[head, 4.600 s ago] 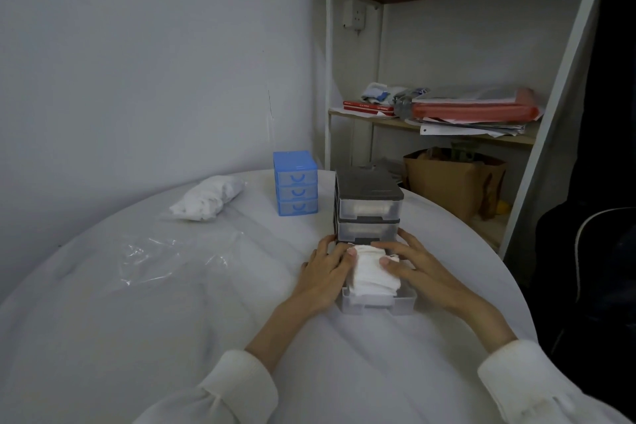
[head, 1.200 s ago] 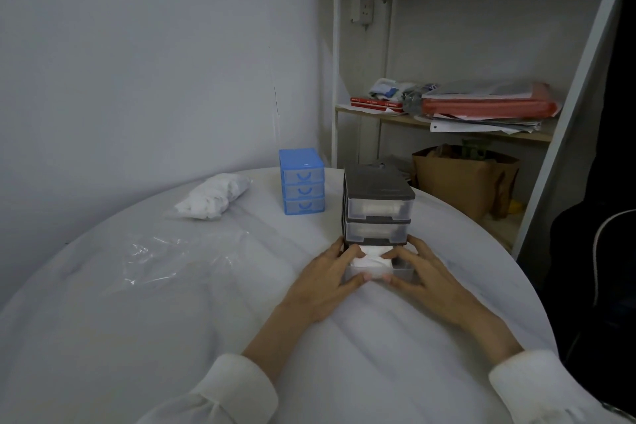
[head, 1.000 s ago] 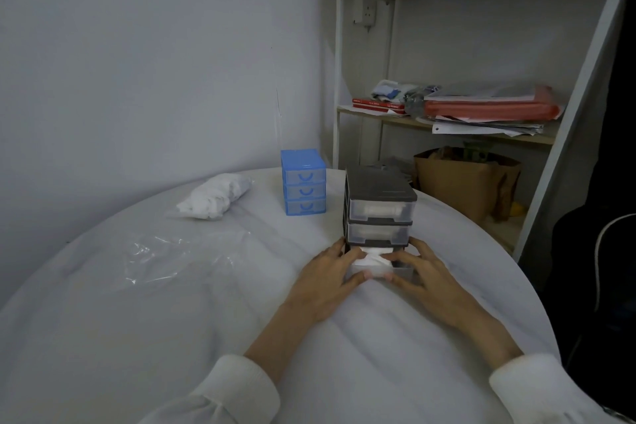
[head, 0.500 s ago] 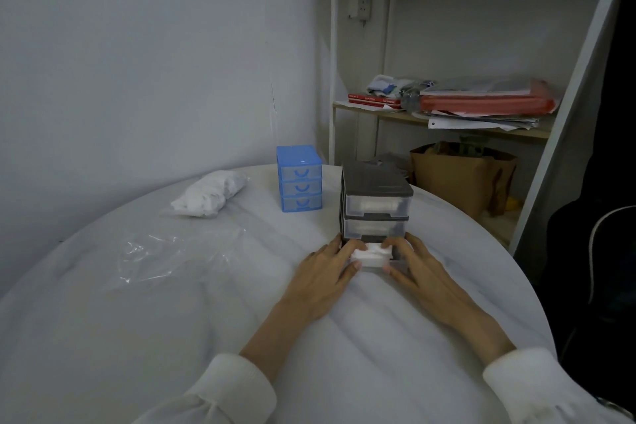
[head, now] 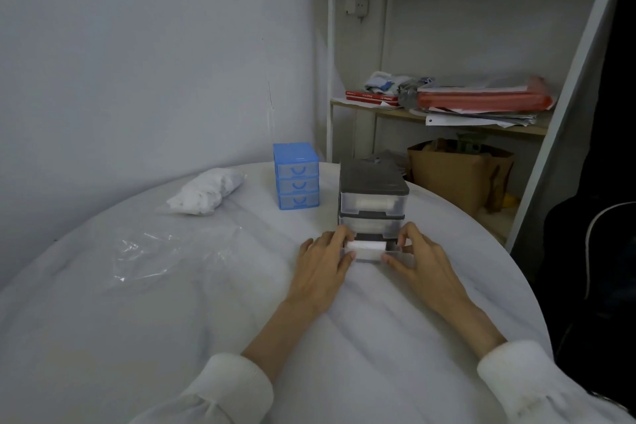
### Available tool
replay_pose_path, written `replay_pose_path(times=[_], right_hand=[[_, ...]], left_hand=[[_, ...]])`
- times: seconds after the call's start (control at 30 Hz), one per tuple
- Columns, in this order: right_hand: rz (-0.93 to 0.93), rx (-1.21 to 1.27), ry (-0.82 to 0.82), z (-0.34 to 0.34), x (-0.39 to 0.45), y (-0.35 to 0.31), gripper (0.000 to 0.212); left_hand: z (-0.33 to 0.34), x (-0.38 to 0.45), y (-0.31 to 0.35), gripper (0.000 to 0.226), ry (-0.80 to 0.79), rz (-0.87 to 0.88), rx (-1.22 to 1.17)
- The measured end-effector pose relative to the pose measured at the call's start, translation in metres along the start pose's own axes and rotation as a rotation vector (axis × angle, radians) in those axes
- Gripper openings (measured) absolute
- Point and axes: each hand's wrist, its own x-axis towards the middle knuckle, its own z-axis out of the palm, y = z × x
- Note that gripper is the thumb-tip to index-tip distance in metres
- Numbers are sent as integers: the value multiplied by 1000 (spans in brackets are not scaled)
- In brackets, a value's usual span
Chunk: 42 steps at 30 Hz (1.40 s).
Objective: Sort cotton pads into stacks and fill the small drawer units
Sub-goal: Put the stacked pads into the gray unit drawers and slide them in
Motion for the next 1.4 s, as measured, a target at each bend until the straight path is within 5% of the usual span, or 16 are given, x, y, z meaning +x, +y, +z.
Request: replay_pose_path(times=[0.17, 0.43, 0.9, 1.4], right_hand=[[70, -227, 112, -3, 8, -7, 39], [96, -133, 139, 2, 14, -6, 37], [133, -60, 135, 1, 26, -9, 35], [136, -60, 148, 20, 76, 6, 31]], left_hand=[[1, 4, 4, 26, 78, -112, -100], [0, 9, 9, 37, 119, -308, -296], [2, 15, 9, 35, 141, -443, -461], [29, 59, -15, 19, 197, -438, -378]])
